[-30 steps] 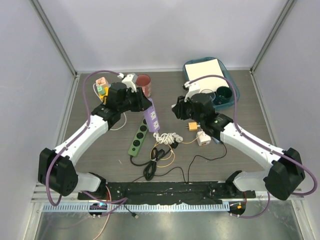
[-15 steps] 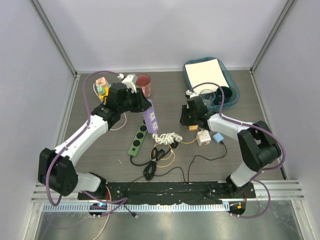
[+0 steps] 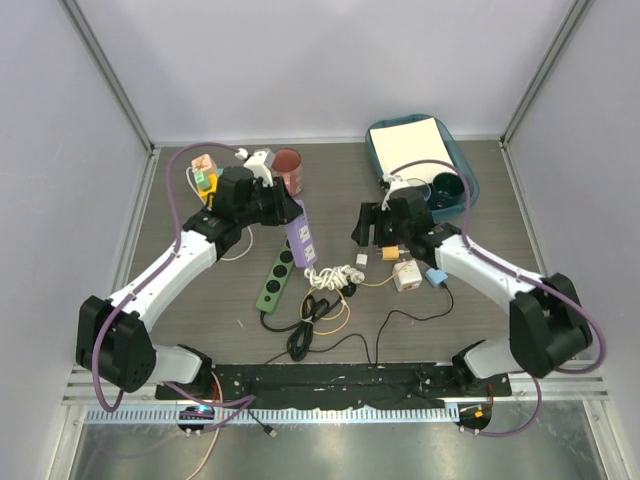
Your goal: Pull the plug off the socket
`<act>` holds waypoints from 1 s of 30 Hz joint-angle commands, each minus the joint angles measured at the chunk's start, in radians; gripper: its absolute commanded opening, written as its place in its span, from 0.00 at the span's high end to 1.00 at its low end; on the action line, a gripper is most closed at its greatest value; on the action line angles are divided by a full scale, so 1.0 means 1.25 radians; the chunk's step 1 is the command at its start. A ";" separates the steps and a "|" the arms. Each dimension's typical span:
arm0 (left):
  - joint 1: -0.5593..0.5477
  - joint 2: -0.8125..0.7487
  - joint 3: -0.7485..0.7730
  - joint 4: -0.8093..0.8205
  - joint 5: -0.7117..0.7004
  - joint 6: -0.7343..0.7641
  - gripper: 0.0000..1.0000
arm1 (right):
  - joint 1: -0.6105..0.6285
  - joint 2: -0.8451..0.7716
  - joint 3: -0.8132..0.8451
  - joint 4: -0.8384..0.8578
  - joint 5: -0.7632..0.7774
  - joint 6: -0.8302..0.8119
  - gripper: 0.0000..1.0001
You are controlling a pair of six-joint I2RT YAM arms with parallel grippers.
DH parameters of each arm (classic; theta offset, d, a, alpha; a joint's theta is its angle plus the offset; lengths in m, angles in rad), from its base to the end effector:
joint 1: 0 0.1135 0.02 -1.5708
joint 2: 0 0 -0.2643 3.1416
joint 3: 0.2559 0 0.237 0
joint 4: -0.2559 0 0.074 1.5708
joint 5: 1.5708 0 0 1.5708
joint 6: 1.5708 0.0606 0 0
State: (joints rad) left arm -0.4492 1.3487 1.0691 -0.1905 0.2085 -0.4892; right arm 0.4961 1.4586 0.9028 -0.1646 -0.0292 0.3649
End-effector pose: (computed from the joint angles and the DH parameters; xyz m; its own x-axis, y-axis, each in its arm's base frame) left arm 0.2806 -0.1492 0.3053 -0.6379 -0.2028 -0.7429 0.3300 0.7996 -0.5017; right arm 0.2788 0.1529 0.2173 -0.7186 0.0167 -0.6952 -0.2555 0.9235 0.2862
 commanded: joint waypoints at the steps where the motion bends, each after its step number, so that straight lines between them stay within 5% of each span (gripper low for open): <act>1: 0.002 -0.022 -0.006 0.030 0.011 -0.011 1.00 | 0.020 -0.108 0.022 0.096 -0.145 -0.015 0.21; 11: 0.028 -0.057 -0.055 0.130 0.081 -0.077 1.00 | 0.180 -0.089 -0.019 0.316 -0.178 -0.032 0.17; 25: 0.028 -0.098 -0.082 0.179 0.092 -0.090 1.00 | 0.238 0.047 0.058 0.302 -0.086 -0.102 0.19; 27: 0.028 -0.096 -0.082 0.179 0.091 -0.090 1.00 | 0.240 0.048 0.056 0.312 -0.069 -0.103 0.37; 28: 0.027 -0.095 -0.080 0.177 0.087 -0.090 1.00 | 0.240 0.046 0.056 0.316 -0.055 -0.102 0.54; 29: 0.027 -0.095 -0.078 0.173 0.084 -0.090 1.00 | 0.241 0.041 0.056 0.317 -0.037 -0.102 0.81; 30: 0.028 -0.092 -0.076 0.168 0.077 -0.090 0.99 | 0.242 0.035 0.052 0.318 -0.008 -0.105 0.90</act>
State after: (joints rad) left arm -0.4133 1.2617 0.9646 -0.0334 0.2874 -0.5785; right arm 0.7944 1.5192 0.9298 0.1776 -0.1677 0.2390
